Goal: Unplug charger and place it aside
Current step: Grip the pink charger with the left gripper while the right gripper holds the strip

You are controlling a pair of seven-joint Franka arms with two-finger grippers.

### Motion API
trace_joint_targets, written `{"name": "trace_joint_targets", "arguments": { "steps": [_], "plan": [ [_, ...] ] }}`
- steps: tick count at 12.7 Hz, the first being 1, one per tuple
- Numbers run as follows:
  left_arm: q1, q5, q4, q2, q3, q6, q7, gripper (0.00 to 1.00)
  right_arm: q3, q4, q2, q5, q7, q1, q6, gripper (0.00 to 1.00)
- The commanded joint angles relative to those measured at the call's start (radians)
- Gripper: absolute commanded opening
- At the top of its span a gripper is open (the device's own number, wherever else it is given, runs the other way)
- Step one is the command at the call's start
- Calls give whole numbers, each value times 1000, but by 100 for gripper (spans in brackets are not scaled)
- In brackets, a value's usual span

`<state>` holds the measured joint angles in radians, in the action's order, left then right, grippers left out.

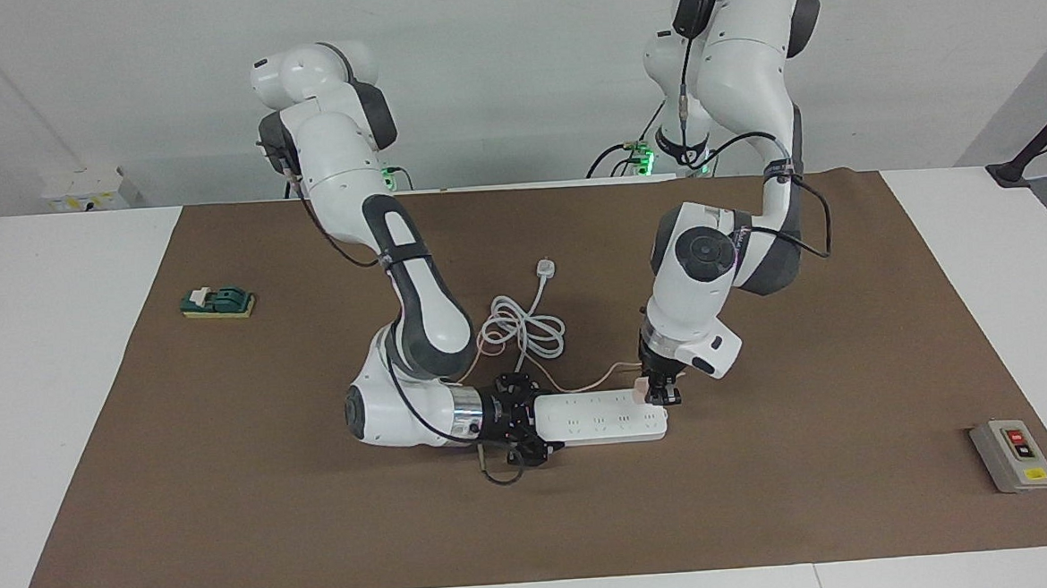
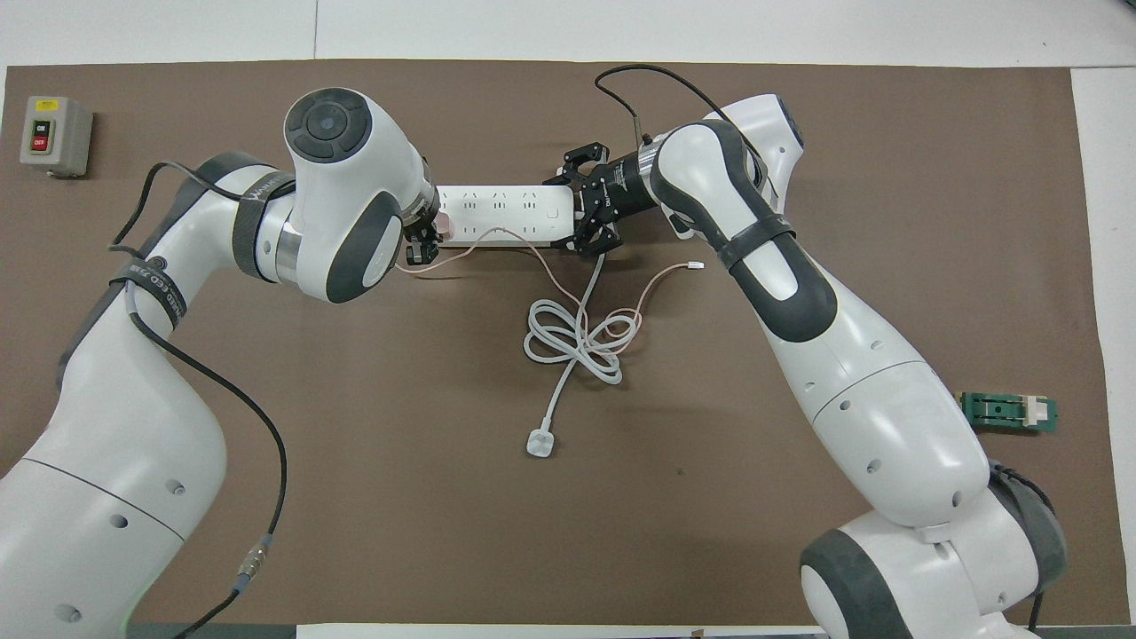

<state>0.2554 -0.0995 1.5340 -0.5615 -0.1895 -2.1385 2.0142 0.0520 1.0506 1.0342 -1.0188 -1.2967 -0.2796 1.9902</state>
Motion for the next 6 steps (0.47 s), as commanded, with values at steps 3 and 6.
{"name": "trace_joint_targets", "arguments": {
  "steps": [3, 6],
  "plan": [
    [12, -20, 18, 18, 15, -15, 32, 0, 8, 8, 1, 11, 23, -21, 67, 22],
    [10, -20, -24, 14, 15, 37, 29, 0, 8, 8, 1, 9, 23, -24, 70, 22]
  ]
}}
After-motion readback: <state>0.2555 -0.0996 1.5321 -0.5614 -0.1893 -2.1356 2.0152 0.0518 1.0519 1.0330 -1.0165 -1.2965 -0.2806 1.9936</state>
